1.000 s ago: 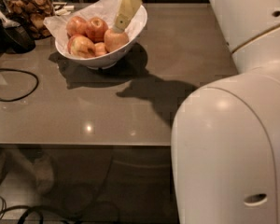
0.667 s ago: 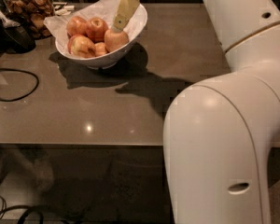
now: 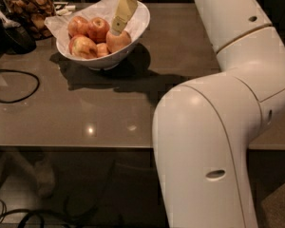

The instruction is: Pick apple from white bowl

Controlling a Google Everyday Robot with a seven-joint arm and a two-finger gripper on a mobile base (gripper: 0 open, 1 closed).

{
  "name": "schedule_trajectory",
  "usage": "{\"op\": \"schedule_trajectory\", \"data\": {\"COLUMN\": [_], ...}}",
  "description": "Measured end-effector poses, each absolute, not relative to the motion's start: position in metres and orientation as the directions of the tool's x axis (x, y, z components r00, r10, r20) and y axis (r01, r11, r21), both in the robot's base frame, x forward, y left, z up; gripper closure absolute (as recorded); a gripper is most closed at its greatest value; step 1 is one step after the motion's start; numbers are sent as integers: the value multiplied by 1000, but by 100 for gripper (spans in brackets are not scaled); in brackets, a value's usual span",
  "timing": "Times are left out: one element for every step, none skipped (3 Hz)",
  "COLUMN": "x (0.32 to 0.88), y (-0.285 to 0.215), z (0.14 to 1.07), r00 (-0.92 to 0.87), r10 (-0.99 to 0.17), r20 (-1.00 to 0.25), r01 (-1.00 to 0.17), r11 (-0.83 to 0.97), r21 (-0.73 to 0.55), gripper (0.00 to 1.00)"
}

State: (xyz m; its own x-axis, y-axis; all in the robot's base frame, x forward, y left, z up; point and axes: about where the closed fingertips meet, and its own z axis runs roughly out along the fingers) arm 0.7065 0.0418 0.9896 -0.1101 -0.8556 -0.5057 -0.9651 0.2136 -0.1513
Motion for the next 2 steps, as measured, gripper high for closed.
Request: {"op": "schedule_trajectory", "data": {"x": [713, 715], "y": [44, 43], "z": [978, 967], "r00": [-141, -180], "r10": [-856, -855], "r20": [-498, -487], "r01": [-964, -963], "r11": [232, 254], "r21": [-126, -91], "gripper": [19, 21]}}
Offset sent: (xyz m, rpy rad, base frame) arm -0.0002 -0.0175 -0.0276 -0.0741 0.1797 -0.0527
